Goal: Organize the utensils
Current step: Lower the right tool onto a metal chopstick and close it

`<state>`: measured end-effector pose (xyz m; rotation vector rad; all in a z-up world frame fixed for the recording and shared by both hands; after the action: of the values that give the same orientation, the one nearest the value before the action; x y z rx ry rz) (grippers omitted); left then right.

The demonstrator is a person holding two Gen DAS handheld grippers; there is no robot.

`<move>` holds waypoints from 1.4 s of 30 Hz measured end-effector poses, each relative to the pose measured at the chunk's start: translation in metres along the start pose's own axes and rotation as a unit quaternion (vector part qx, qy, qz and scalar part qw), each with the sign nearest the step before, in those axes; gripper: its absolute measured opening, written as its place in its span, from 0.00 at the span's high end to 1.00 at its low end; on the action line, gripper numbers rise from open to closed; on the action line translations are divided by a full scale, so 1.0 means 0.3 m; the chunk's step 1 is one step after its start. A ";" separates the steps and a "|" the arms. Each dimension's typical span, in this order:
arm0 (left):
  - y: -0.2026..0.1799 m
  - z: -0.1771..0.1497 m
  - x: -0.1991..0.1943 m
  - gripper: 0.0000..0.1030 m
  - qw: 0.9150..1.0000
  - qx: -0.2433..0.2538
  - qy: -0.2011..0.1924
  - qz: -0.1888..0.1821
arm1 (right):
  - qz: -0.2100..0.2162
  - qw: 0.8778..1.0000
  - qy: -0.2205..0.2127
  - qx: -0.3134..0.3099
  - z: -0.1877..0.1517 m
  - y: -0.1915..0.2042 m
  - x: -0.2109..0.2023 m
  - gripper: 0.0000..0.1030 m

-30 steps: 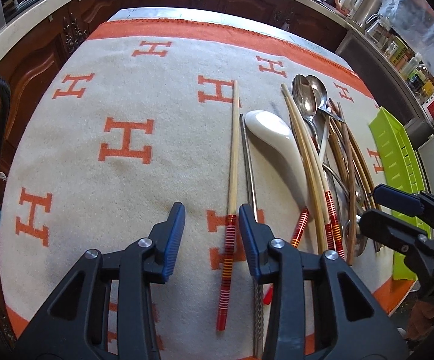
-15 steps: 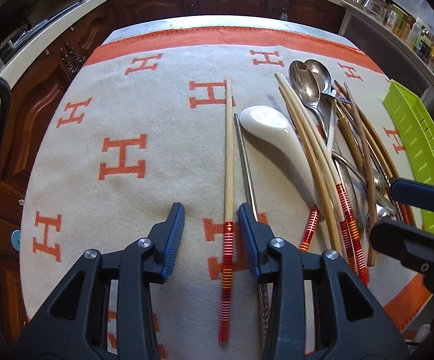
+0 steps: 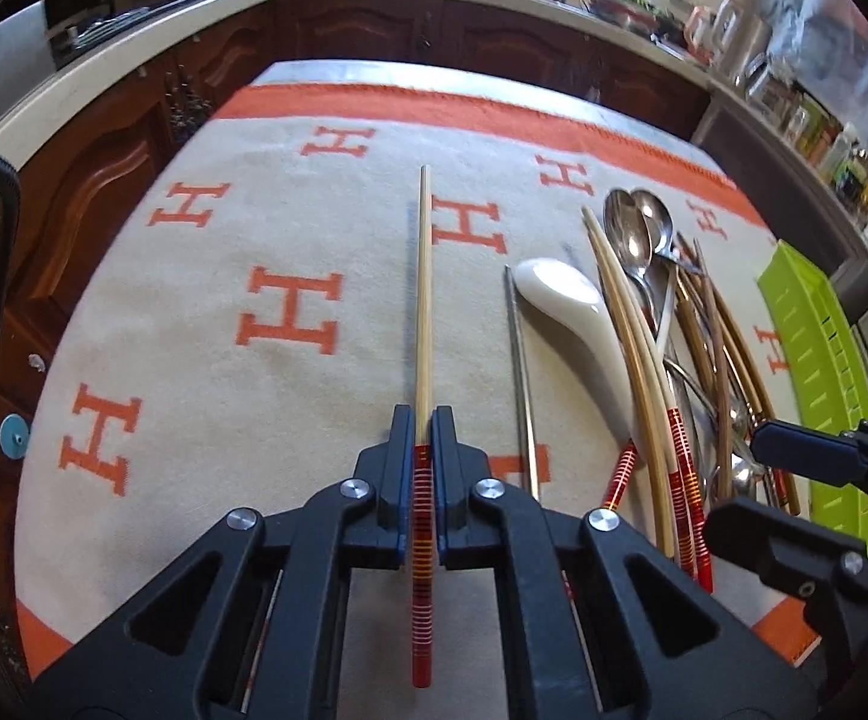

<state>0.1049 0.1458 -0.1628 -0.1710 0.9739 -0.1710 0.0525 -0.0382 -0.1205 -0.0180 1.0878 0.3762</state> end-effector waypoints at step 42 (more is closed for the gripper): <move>0.258 -0.178 -0.241 0.97 0.996 -0.063 -0.033 -0.046 | -0.126 0.991 0.021 -0.036 -0.006 0.302 0.258 0.94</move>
<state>0.0259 0.2335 -0.1510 -0.3356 0.9112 -0.1881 0.0546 0.0686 -0.1732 -0.2257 1.0975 0.1881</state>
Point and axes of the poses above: each gripper's, at about its wrist camera, not at the fingertips, and x roughly the way its jaws point, y to its left, z to its top, the point moved 3 cm from there along x, roughly the way its jaws point, and after that the axes turned 6 degrees about -z, right-handed, at the moved point
